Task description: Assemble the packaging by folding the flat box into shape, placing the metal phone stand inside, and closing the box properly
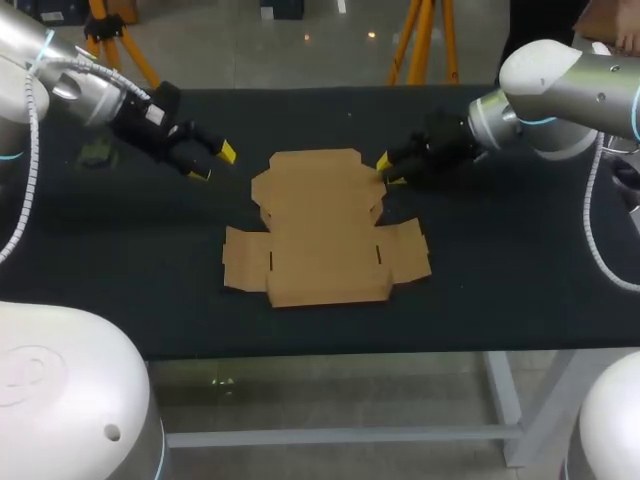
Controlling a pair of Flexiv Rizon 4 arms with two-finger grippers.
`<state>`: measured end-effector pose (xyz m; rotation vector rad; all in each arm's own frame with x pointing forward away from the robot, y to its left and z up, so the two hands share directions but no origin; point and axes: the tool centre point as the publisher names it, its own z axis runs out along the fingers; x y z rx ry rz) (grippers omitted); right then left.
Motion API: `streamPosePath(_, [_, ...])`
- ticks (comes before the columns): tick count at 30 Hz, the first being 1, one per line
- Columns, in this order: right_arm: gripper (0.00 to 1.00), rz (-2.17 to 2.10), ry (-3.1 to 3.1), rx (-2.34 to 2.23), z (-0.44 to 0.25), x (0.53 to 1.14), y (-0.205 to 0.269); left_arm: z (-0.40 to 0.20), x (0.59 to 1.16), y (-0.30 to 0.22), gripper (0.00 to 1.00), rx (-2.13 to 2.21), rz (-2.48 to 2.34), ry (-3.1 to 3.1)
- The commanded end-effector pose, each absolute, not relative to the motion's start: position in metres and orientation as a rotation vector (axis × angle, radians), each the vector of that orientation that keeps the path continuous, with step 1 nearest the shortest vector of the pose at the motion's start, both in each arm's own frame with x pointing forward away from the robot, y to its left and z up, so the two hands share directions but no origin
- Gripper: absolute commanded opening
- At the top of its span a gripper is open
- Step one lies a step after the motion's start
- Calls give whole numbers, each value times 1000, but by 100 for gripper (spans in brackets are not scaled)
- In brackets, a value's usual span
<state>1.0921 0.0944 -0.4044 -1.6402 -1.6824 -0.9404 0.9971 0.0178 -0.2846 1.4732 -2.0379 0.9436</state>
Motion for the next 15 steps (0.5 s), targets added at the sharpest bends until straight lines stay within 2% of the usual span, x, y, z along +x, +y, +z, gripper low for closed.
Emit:
streamPosePath(1, [49, -820, -1695, -1546, -410, 1101, 95, -286, 999, 20, 100, 1468, 938, -2034])
streamPosePath(15, [49, -817, -1656, -1521, -424, 1103, 109, -286, 1000, 21, 100, 1462, 946, -2032])
